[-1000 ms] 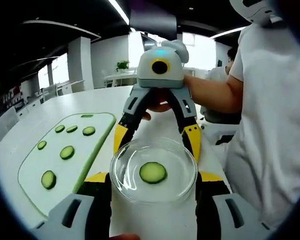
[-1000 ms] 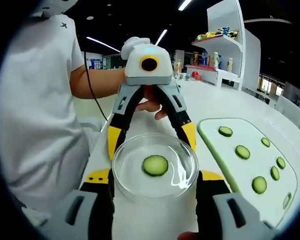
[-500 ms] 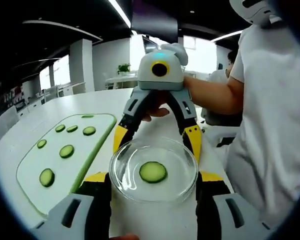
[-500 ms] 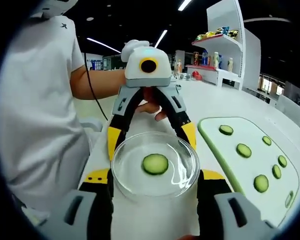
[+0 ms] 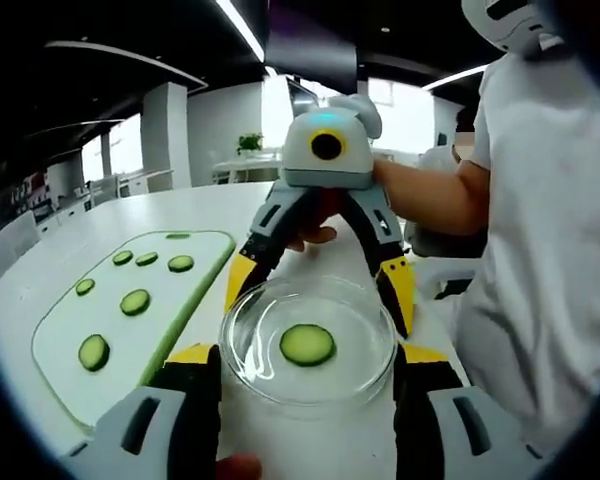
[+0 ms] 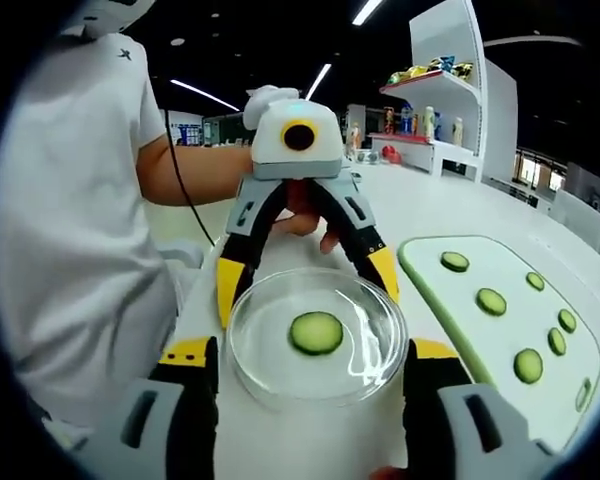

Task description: Open the petri dish lid, add cucumber slices into the petri dish, and close the lid

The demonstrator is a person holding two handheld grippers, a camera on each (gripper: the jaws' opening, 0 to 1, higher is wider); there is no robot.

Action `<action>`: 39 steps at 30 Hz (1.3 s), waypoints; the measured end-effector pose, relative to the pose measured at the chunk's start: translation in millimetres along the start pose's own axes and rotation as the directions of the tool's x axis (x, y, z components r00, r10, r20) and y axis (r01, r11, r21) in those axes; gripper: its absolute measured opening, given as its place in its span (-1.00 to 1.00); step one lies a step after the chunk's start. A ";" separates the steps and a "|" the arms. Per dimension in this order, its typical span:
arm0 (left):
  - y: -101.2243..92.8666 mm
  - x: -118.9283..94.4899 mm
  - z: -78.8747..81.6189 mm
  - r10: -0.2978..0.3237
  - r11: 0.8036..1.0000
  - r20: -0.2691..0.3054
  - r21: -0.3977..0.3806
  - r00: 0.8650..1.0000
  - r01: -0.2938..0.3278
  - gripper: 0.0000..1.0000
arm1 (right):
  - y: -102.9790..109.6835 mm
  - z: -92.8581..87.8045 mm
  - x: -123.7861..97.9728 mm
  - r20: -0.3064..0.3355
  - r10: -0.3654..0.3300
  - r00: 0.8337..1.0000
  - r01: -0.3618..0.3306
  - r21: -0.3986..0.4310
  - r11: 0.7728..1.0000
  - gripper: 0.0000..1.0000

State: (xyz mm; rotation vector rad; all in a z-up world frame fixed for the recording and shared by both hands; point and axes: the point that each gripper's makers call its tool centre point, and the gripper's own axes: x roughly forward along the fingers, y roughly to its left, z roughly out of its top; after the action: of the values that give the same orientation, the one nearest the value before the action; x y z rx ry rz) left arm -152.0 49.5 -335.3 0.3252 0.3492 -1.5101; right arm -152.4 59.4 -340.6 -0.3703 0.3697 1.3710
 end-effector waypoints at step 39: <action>1.2 -73.6 -26.2 0.207 0.969 -0.233 -0.087 0.950 -0.232 0.53 | -14.6 2.6 -41.1 -0.056 -0.177 0.983 0.185 0.240 0.953 0.76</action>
State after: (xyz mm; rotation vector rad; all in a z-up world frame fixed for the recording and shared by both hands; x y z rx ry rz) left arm -153.5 127.3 -328.3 0.4299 0.5568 -1.2318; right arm -144.5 22.4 -318.7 -0.2171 0.5143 1.1258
